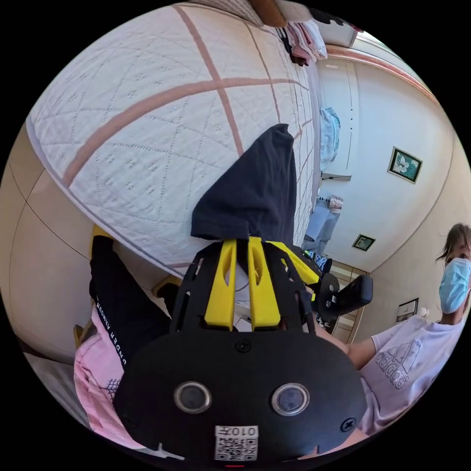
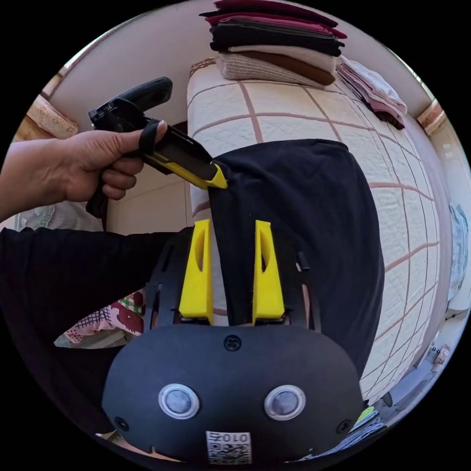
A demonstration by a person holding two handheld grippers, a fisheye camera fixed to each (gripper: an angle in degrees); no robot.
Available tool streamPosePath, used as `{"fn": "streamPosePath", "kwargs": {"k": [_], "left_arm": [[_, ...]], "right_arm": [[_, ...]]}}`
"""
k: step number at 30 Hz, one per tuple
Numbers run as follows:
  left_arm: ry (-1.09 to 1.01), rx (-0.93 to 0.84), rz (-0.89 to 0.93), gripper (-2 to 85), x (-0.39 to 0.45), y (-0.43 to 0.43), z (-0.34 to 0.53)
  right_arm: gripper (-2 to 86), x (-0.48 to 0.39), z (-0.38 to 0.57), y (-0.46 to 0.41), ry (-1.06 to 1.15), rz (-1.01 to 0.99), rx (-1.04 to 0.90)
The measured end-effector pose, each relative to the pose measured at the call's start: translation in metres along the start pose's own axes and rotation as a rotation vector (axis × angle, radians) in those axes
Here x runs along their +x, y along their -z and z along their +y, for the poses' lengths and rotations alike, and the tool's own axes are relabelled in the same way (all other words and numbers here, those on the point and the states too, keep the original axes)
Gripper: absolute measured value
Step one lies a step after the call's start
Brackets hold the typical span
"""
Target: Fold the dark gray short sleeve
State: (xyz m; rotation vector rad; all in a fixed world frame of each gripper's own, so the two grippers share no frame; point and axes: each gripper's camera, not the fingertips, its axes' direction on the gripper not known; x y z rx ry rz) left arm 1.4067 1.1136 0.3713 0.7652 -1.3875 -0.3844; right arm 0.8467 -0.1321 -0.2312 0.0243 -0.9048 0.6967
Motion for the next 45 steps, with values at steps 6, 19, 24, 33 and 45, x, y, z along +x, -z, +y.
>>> {"fn": "streamPosePath", "kwargs": {"k": [6, 19, 24, 33, 45], "left_arm": [[-0.06, -0.065, 0.102, 4.9, 0.017, 0.005, -0.03], [-0.177, -0.078, 0.061, 11.4, 0.038, 0.053, -0.076], [-0.028, -0.085, 0.263, 13.9, -0.012, 0.037, -0.115], [-0.136, -0.24, 0.239, 8.4, 0.012, -0.06, -0.181], [-0.788, -0.376, -0.179, 0.7, 0.254, -0.182, -0.087]], "right_arm": [[15.3, -0.017, -0.023, -0.021, 0.039, 0.134, -0.047], [6.1, 0.044, 0.02, -0.022, -0.365, 0.063, 0.078], [6.1, 0.063, 0.051, -0.027, -0.441, -0.009, 0.151], [6.1, 0.07, 0.092, -0.049, -0.454, -0.026, 0.224], [6.1, 0.127, 0.346, -0.043, -1.083, -0.401, 0.822]]}}
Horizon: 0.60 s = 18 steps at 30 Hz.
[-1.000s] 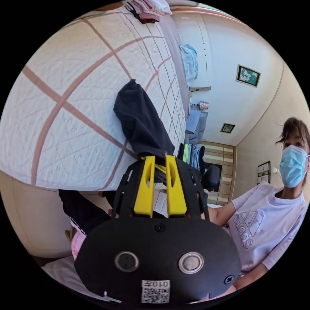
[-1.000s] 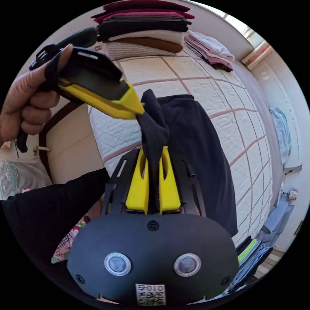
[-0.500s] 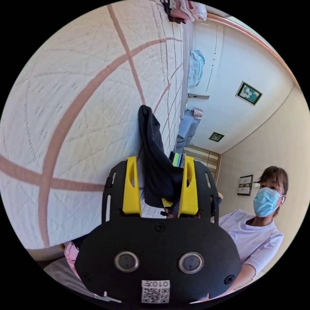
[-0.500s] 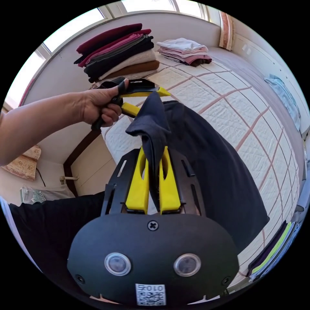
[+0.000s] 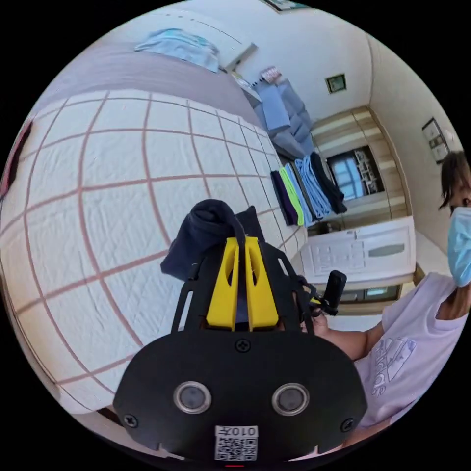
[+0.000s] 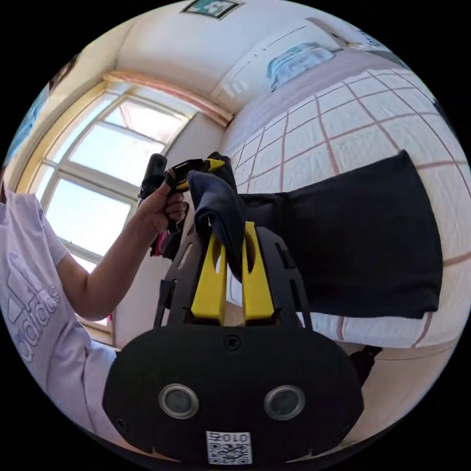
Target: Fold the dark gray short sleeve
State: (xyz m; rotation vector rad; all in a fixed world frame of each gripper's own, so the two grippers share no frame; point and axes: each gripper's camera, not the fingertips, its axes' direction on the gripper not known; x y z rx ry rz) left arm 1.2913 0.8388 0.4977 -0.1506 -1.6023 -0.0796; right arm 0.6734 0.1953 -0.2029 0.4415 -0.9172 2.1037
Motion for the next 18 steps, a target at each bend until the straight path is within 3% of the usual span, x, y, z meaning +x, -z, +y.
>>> {"fn": "streamPosePath", "kwargs": {"k": [4, 10, 14, 18], "left_arm": [[-0.263, -0.23, -0.111, 0.7, 0.113, -0.142, -0.065], [-0.388, -0.603, -0.327, 0.9, 0.157, -0.393, -0.092], [-0.393, -0.676, -0.447, 1.1, 0.158, -0.455, -0.082], [-0.424, -0.559, -0.506, 2.0, 0.182, -0.446, -0.073]], "right_arm": [[6.1, 0.097, 0.044, 0.061, -0.284, -0.107, 0.231], [6.0, 0.231, 0.107, 0.046, -0.652, -0.164, 0.378], [6.1, 0.258, 0.109, 0.034, -0.669, -0.204, 0.379], [6.1, 0.265, 0.101, 0.03, -0.624, -0.22, 0.368]]}}
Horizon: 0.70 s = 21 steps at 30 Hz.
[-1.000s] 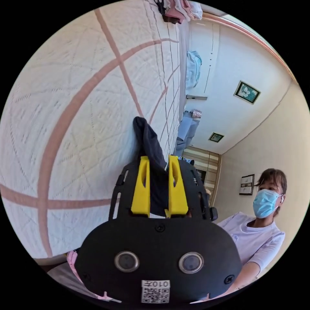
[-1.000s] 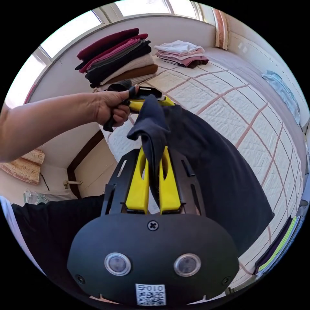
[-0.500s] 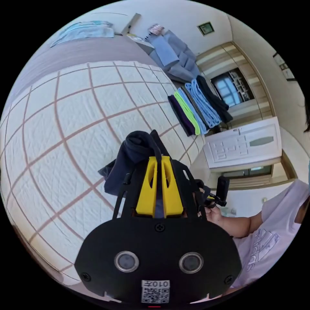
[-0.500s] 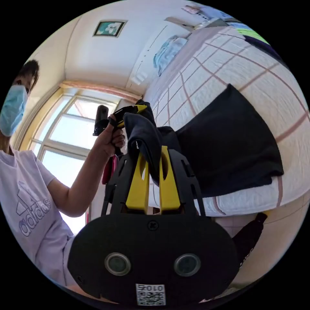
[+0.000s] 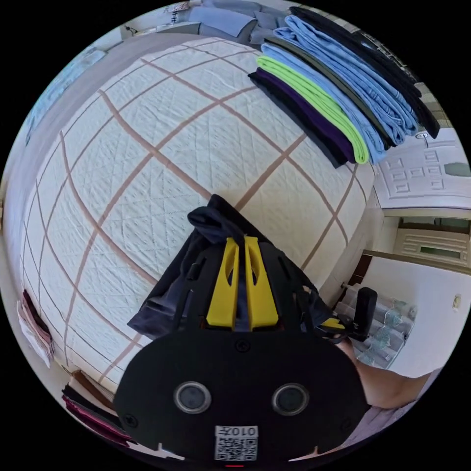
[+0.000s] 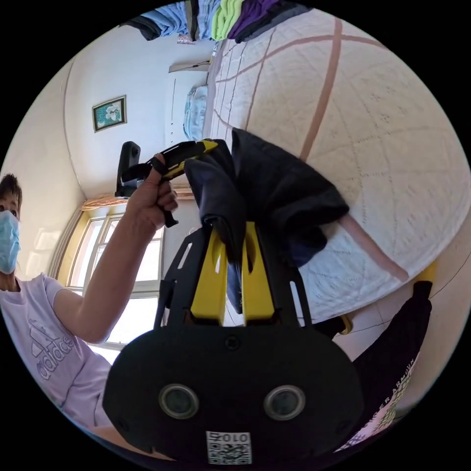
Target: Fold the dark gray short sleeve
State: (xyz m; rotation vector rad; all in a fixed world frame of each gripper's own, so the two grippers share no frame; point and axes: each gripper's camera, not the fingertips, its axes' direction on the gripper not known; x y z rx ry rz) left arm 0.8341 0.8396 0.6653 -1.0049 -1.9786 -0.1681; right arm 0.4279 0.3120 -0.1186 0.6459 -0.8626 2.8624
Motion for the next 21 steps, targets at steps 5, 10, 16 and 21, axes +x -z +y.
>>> {"fn": "streamPosePath", "kwargs": {"k": [5, 10, 16, 21], "left_arm": [[0.006, 0.082, -0.153, 4.9, 0.02, 0.001, 0.006], [-0.032, 0.047, -0.031, 10.5, 0.006, -0.032, -0.006], [0.044, 0.131, 0.01, 12.9, -0.069, 0.007, 0.065], [-0.013, 0.115, -0.076, 13.5, -0.149, -0.003, 0.14]], "right_arm": [[6.1, 0.006, -0.024, -0.021, 0.027, 0.028, -0.045], [5.8, 0.022, -0.03, -0.024, 0.007, 0.09, -0.056], [4.7, 0.028, -0.025, 0.009, -0.028, 0.175, 0.063], [5.0, 0.018, -0.023, 0.028, -0.017, 0.265, 0.151]]}}
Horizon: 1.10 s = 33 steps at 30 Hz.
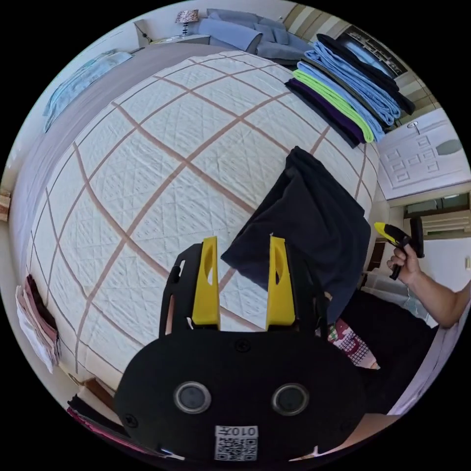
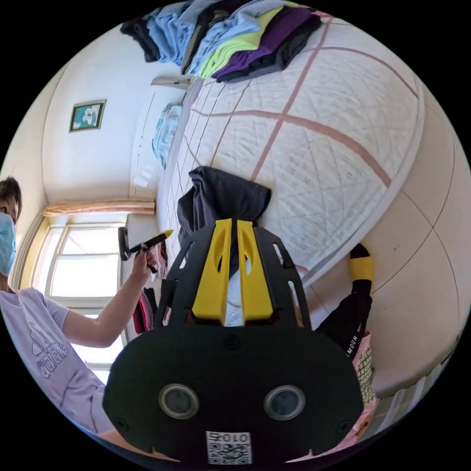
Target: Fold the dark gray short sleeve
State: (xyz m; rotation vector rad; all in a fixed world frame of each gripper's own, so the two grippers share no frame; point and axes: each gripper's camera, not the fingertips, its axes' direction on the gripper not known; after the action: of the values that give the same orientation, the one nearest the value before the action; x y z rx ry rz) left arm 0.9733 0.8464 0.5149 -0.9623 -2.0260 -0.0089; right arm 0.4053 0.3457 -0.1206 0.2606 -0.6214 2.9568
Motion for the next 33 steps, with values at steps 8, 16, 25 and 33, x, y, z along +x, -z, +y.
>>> {"fn": "streamPosePath", "kwargs": {"k": [8, 16, 25, 33], "left_arm": [[-0.232, -0.026, 0.155, 8.5, -0.055, -0.024, 0.006], [-0.034, -0.055, 0.429, 3.3, -0.143, -0.012, 0.024], [0.342, 0.199, 0.489, 11.4, -0.196, 0.019, 0.114], [0.652, 0.07, 0.827, 13.9, -0.11, -0.047, 0.219]], "right_arm": [[4.9, -0.042, 0.01, -0.056, 0.142, 0.031, -0.225], [6.3, -0.046, 0.002, -0.075, 0.138, 0.044, -0.243], [12.4, -0.026, -0.016, -0.082, -0.019, -0.034, -0.213], [10.5, -0.013, -0.045, -0.099, -0.146, -0.055, -0.233]]}}
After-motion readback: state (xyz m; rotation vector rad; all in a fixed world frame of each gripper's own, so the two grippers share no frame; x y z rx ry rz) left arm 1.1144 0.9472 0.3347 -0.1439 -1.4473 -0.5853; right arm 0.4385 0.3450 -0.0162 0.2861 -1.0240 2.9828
